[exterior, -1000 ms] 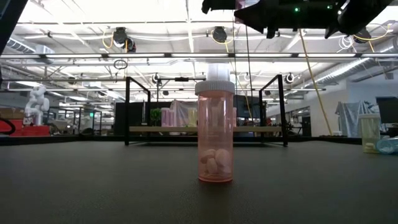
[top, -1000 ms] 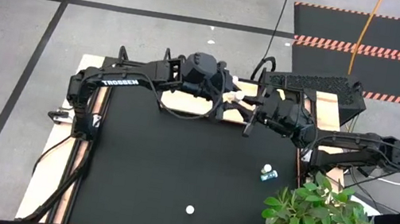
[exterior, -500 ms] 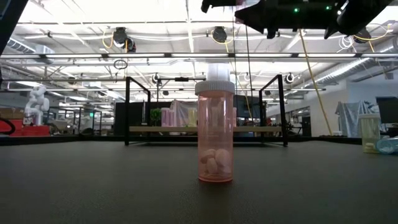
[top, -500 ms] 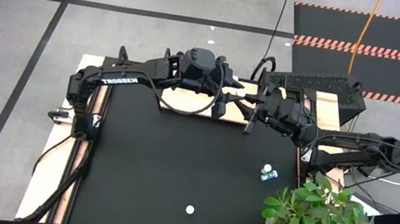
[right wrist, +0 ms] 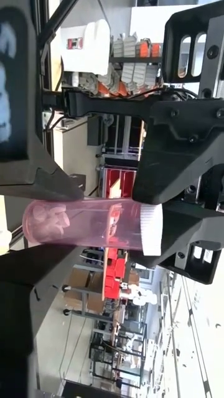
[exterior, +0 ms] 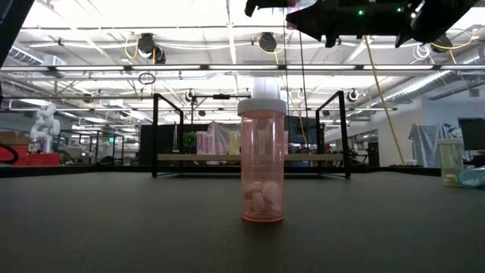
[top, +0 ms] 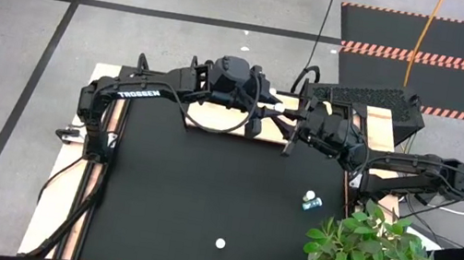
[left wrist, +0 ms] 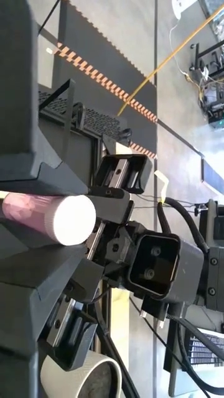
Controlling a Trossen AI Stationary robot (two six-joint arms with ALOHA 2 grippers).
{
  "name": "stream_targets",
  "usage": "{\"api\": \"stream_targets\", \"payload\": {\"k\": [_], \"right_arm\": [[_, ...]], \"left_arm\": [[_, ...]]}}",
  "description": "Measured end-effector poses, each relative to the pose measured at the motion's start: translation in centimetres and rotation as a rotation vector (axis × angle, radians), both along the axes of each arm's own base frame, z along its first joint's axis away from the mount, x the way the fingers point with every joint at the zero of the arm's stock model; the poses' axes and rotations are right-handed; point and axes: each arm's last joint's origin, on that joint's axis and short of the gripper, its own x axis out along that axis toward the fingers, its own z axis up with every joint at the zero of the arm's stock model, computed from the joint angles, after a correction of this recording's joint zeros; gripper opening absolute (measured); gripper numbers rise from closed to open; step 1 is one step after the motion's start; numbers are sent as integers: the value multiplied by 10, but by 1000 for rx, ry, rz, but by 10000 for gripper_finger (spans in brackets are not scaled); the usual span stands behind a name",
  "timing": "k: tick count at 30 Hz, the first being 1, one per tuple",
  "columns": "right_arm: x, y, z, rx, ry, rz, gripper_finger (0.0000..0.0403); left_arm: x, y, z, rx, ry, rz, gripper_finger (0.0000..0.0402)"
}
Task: Pick and place medicine bottles onto shelf by color
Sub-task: Put the pink pill bottle on the shelf aligned with the other pink pill bottles
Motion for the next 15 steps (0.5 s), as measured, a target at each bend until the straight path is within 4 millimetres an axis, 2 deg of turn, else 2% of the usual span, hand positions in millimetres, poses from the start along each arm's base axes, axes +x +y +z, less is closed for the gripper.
{"api": "stream_targets", "payload": {"k": [5,10,15], "right_arm": [[-1,-2,-2,53,4,-89,113],[-2,-8,-8,131,40,-167,164],[-2,-9,-11,158,58,-171,217]], "left_arm": [[0,1,0,2,3,7,133],[0,1,0,15,1,32,136],[-3,9,1,-2,-1,125,115]]}}
